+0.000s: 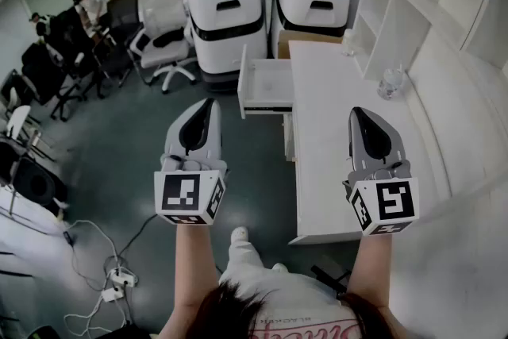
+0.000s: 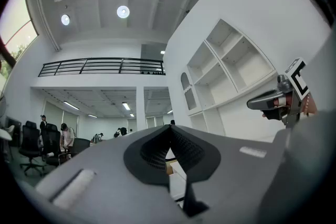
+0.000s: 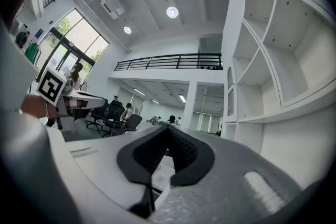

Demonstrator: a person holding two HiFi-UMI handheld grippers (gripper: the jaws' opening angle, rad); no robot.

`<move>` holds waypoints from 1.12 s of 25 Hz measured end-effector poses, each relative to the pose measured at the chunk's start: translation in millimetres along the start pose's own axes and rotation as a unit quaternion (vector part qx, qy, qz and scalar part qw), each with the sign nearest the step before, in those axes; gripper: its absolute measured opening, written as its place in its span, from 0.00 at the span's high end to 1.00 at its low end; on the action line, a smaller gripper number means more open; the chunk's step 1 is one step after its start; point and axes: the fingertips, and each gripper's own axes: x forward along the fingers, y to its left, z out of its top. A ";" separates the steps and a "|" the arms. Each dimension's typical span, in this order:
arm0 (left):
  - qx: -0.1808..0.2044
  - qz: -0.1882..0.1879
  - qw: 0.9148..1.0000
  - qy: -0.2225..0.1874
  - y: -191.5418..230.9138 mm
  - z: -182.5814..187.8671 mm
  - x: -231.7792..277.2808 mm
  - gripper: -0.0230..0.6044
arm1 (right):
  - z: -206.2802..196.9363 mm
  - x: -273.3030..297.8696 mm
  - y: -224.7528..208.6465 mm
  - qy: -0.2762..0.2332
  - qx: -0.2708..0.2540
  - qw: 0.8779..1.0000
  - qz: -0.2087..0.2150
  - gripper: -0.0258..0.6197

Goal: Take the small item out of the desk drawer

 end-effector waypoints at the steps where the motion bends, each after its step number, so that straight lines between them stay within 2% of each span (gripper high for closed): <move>1: 0.001 -0.001 1.000 0.002 -0.1 -0.9 -0.2 0.94 | -1.3 -0.8 -0.3 0.002 0.000 1.000 -0.001 0.96; 12: -0.014 -0.004 1.000 0.010 16.2 -19.7 19.3 0.94 | -13.8 19.4 5.2 0.017 -0.011 1.000 0.001 0.96; 28: -0.022 -0.034 0.999 0.012 99.1 -58.4 114.8 0.94 | -38.7 136.9 2.7 0.039 0.023 0.998 -0.036 0.96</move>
